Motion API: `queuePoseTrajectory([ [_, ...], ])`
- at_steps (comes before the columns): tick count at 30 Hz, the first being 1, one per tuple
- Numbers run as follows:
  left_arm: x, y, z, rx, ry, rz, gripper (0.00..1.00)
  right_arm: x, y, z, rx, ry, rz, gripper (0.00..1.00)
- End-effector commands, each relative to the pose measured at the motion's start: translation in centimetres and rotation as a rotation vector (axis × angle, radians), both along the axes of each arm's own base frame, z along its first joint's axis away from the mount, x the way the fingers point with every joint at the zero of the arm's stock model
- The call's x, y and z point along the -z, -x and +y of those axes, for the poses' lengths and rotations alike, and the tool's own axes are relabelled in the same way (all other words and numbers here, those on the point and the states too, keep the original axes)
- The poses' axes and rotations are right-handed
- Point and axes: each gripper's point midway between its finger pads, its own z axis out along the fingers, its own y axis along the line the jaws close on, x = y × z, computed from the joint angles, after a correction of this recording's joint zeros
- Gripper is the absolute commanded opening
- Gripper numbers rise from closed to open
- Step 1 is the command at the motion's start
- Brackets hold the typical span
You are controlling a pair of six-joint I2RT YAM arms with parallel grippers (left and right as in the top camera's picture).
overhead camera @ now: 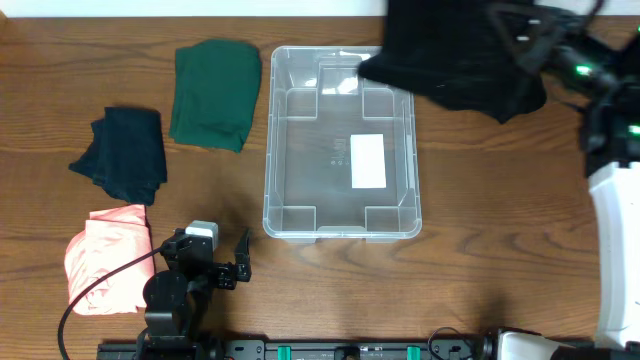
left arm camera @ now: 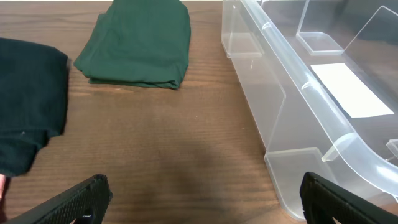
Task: Pack container
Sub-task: 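Lift the sweater with the right gripper and swing it over the bin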
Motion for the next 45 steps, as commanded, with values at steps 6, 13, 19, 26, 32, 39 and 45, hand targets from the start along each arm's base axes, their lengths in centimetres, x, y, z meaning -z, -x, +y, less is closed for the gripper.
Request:
queuePoseTrajectory([
  [6,0.7,0.0,0.1,-0.001,-0.007,0.011,0.98,-3.1,4.3,10.2,-0.206,-0.035,-0.057,0.01],
  [13,0.7,0.0,0.1,-0.001,-0.007,0.011,0.98,0.1,3.9,14.4,-0.274,-0.022,0.043,0.01],
  [19,0.7,0.0,0.1,-0.001,-0.007,0.011,0.98,5.5,1.9,15.4,-0.291,0.0,0.207,0.01],
  [26,0.7,0.0,0.1,-0.001,-0.007,0.01,0.98,7.1,3.3,17.9,-0.423,0.035,0.193,0.01],
  [32,0.7,0.0,0.1,-0.001,-0.007,0.011,0.98,7.4,5.4,19.6,-0.526,0.064,0.161,0.01],
  [39,0.7,0.0,0.1,-0.001,-0.007,0.011,0.98,9.5,6.8,19.0,-0.605,0.203,0.041,0.01],
  [45,0.7,0.0,0.1,-0.001,-0.007,0.011,0.98,11.7,7.1,17.2,-0.621,0.296,0.025,0.01],
])
